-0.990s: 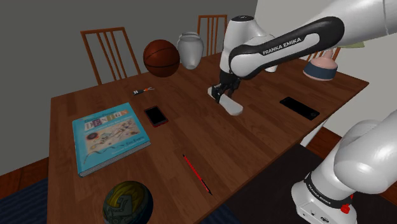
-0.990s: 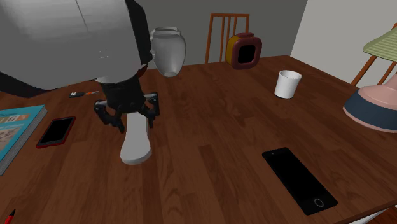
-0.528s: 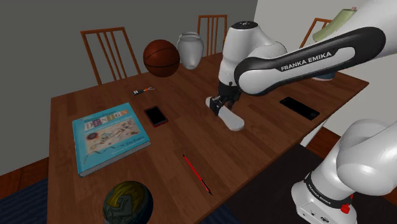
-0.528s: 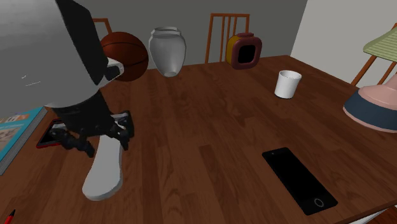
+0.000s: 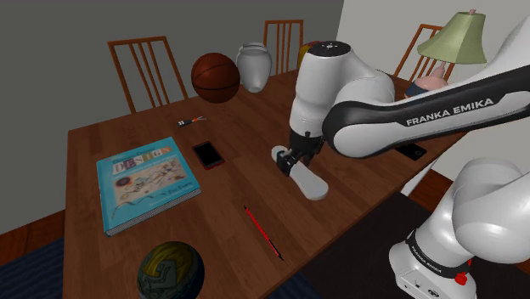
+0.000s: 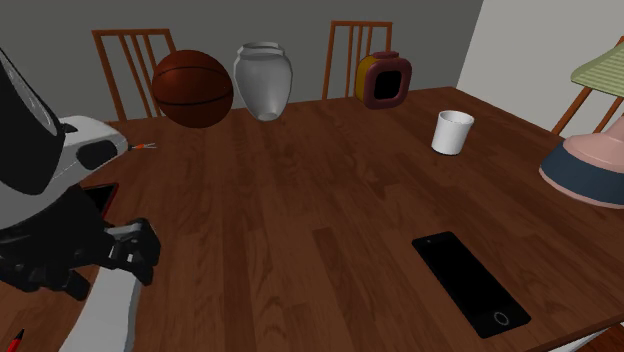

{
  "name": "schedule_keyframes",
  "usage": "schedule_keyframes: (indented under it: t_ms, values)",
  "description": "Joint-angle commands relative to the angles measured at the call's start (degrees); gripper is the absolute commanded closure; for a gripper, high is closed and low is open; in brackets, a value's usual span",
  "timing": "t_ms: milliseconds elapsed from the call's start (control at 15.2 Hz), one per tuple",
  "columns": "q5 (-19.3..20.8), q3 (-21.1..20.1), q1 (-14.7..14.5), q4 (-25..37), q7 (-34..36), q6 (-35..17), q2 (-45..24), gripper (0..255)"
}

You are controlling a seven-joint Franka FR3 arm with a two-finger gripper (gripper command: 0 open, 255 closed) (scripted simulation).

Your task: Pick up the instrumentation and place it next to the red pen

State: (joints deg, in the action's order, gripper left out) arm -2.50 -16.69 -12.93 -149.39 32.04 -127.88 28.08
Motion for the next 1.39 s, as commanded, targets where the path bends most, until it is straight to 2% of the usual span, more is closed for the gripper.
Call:
schedule_keyframes:
  t_ms: [0,726,1254,1320]
  values:
    - [-0.02,-0.49,-0.06,-0.96,0.56,-1.71,-0.75,255]
    - [1.34,-2.28,0.95,-5.74,2.57,-12.61,-6.99,255]
    - [1.35,-2.28,0.94,-5.74,2.57,-12.61,-6.99,255]
    - [1.34,-2.27,0.94,-5.75,2.57,-12.61,-6.99,0]
